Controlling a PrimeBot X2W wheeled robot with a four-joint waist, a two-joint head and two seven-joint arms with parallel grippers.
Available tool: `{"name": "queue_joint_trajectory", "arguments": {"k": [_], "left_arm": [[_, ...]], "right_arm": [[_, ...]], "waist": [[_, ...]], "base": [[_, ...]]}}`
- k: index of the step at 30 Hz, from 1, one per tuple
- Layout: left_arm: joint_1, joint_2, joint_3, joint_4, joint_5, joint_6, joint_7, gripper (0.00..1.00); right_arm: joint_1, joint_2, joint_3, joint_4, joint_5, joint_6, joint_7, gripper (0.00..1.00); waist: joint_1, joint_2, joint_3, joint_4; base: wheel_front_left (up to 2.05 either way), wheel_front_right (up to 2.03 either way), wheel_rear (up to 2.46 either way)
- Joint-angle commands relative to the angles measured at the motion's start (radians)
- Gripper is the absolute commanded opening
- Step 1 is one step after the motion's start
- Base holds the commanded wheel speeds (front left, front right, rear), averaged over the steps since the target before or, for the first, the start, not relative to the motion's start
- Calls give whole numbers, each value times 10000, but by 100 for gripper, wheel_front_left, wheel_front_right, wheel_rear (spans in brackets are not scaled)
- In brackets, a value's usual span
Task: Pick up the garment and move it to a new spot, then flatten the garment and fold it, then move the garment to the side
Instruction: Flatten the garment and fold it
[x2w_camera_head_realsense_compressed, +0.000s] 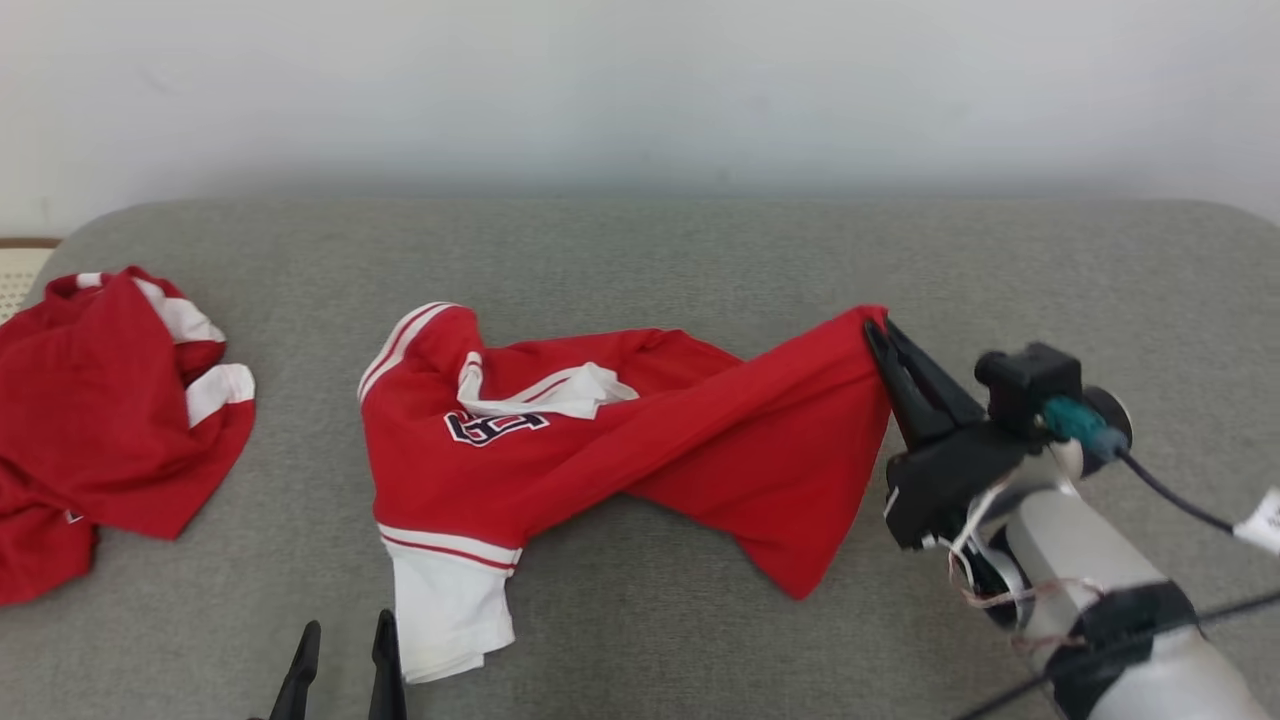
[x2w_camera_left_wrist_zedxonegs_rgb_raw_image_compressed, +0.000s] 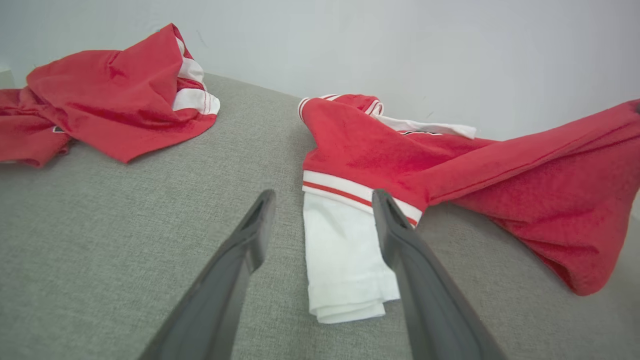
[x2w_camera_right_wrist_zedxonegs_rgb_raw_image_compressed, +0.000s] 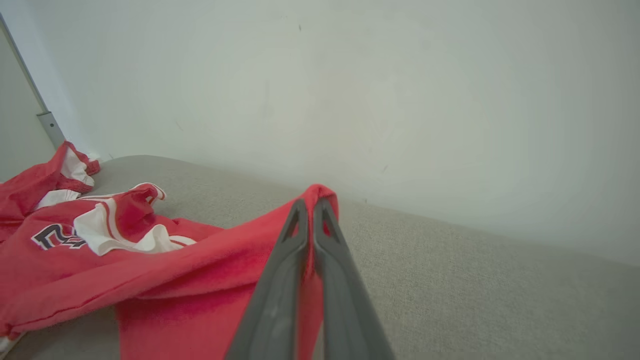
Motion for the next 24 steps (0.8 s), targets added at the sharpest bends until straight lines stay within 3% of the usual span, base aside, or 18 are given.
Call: {"name": "queue_joint_trajectory", "arguments": {"k": [1, 15, 24], "left_arm": [[177, 8, 36, -19, 86, 14, -34, 100], [10, -100, 246, 67, 245, -143, -34, 100], [-81, -172, 294, 255, 335, -276, -35, 100]], "right_arm": [[372, -122, -72, -296, 24, 1, -43, 0], [4847, -461, -1020, -4530, 347, 1, 247, 0], [6767, -643, -434, -5443, 1440, 1, 1488, 0]], "waist": [[0, 0, 52, -369], [0, 0, 280, -936], [0, 0, 270, -871]], "base": [[0, 0, 0], [0, 0, 0], [0, 0, 0]]}}
